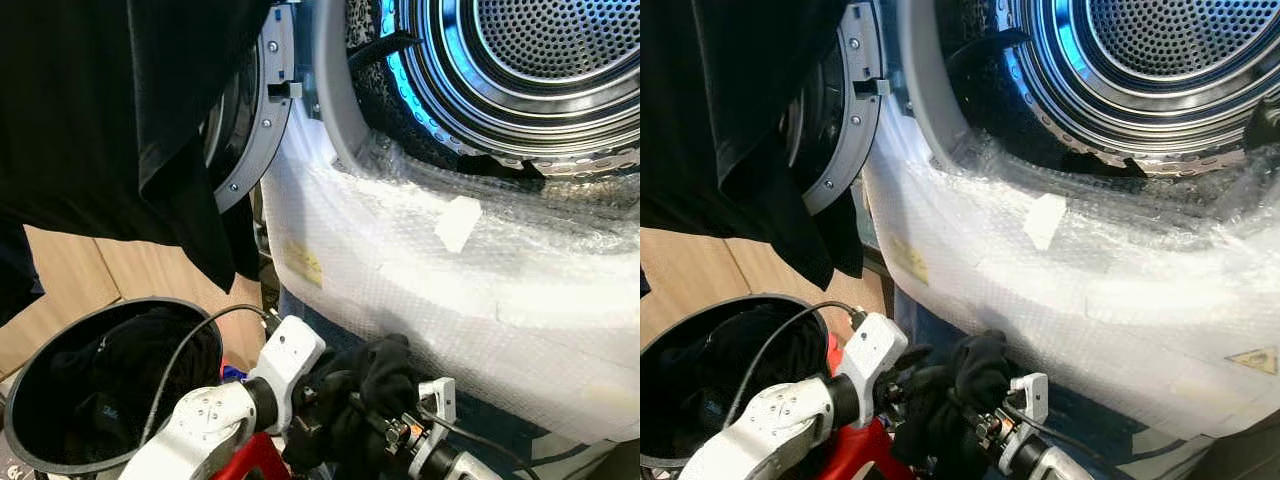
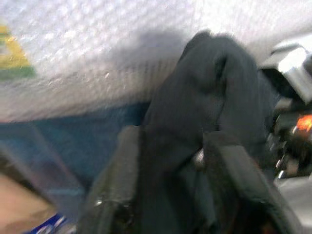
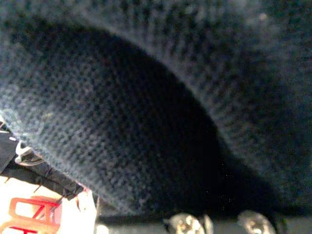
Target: Clothes washing
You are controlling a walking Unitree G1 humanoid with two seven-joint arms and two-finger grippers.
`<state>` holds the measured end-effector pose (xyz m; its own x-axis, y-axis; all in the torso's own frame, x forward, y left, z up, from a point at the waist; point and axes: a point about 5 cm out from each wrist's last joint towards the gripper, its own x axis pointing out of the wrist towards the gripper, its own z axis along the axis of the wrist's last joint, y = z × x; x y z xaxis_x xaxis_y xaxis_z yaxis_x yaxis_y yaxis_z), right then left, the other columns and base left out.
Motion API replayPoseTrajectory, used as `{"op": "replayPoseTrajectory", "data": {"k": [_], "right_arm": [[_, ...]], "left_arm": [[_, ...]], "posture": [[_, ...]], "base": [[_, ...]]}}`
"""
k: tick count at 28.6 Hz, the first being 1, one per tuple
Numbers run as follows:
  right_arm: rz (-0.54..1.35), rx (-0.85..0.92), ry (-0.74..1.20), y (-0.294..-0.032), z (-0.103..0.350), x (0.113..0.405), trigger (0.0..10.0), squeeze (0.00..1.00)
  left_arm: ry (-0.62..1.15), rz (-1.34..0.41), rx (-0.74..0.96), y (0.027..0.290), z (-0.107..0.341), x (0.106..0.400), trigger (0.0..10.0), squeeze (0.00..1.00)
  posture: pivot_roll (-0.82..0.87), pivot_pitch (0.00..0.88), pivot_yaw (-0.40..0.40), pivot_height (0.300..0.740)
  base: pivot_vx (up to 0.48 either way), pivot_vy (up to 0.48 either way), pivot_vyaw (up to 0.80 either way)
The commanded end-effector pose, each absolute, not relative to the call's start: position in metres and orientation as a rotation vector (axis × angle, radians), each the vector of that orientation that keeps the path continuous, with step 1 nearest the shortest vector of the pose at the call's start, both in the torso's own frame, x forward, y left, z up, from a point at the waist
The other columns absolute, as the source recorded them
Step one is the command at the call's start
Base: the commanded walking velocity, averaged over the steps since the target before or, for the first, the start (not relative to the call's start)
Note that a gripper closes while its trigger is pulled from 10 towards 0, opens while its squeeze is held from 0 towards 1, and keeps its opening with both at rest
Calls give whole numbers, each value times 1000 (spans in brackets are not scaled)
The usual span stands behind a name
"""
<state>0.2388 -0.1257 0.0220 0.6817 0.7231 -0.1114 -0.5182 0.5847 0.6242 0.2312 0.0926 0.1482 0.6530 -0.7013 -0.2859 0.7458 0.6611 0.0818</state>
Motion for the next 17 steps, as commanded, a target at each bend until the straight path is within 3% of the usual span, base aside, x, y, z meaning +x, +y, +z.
{"op": "replayPoseTrajectory", "data": {"k": [1, 4, 8, 9, 10, 17], "right_arm": [[772, 581, 338, -124, 29, 244, 0, 0], [831, 522, 340, -120, 28, 238, 0, 0], [920, 501, 331, -112, 32, 231, 0, 0], [981, 493, 316, -107, 39, 225, 0, 0], [1007, 472, 302, -108, 43, 223, 0, 0], [1094, 411, 269, -112, 58, 213, 0, 0]], "left_arm": [[201, -752, 242, 106, 161, 233, 10000, 1000], [111, -548, 257, 127, 171, 252, 10000, 1000], [58, -415, 322, 138, 169, 263, 10000, 1000], [33, -154, 283, 161, 166, 274, 10000, 1000], [47, -22, 245, 176, 158, 277, 10000, 1000], [78, 145, 311, 207, 138, 278, 10000, 1000]], "posture": [[31, 0, 4, 740], [43, 0, 0, 740], [36, 0, 3, 740], [32, 0, 4, 740], [23, 0, 3, 740], [8, 0, 0, 740]], "base": [[0, 0, 0], [0, 0, 0], [0, 0, 0], [0, 0, 0], [0, 0, 0], [0, 0, 0]]}}
